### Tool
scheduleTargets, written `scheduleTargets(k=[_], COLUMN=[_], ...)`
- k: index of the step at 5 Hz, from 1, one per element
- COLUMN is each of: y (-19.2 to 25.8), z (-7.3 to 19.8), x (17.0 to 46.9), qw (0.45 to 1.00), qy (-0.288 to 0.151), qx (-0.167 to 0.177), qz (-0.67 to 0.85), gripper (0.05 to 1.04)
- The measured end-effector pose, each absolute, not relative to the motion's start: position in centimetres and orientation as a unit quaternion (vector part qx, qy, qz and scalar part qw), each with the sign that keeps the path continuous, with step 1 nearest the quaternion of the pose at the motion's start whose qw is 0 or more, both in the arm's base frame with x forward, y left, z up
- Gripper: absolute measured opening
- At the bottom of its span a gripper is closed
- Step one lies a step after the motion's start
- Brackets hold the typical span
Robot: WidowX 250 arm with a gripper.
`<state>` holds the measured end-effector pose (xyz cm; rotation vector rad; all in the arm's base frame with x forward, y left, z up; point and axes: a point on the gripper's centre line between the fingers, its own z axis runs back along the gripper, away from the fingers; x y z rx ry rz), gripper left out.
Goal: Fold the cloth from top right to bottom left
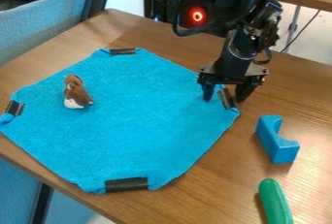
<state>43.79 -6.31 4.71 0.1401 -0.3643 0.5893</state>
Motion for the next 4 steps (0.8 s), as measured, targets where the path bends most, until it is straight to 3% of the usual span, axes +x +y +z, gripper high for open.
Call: scheduleTargets(k=[2, 3, 4], y=[-5.5, -4.9, -3.0], z=[4.6, 7.0, 10.2], x=[43.4, 43.3, 43.3], qw=[0.941, 0.943, 0.939], qy=[-0.169, -0.163, -0.168], qx=[0.037, -0.003, -0.051], qz=[0.292, 0.290, 0.294], gripper=[0.331, 0.145, 0.074])
